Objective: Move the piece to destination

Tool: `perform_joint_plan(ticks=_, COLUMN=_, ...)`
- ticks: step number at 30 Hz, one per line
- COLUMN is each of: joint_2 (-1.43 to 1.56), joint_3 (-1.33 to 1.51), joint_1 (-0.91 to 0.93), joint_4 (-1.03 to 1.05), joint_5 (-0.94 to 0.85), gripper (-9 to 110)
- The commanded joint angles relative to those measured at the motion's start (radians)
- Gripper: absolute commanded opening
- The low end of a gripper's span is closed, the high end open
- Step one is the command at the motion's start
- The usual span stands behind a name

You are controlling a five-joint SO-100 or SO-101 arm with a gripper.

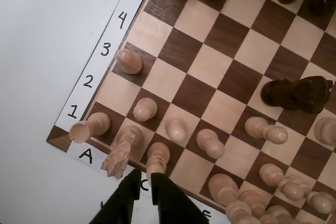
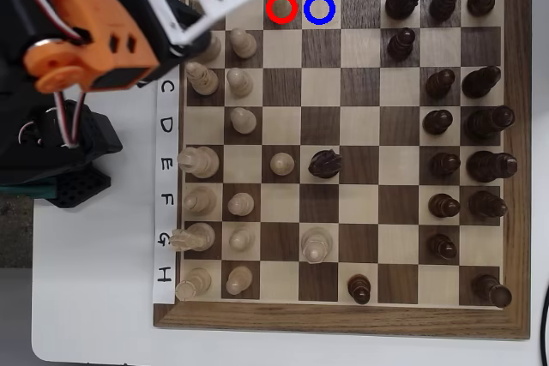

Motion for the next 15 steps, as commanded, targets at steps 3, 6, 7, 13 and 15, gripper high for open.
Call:
perform_joint_plan(ticks=3, joint_2=-0.014, joint_3=0.061, joint_1=-0.028, joint_4=-0.069, joint_5=0.009, gripper=6)
perform_joint_plan(ticks=6, joint_2=-0.023, joint_3=0.098, joint_1=-0.049, joint_4=-0.118, joint_5=0.029, gripper=8)
perform_joint_plan(ticks=7, joint_2=-0.023, joint_3=0.112, joint_1=-0.057, joint_4=-0.141, joint_5=0.029, gripper=8)
perform_joint_plan(ticks=13, joint_2=-0.063, joint_3=0.144, joint_1=-0.107, joint_4=-0.258, joint_5=0.044, gripper=11)
perform_joint_plan(ticks=15, joint_2=-0.080, joint_3=0.153, joint_1=-0.123, joint_4=-0.288, joint_5=0.040, gripper=12)
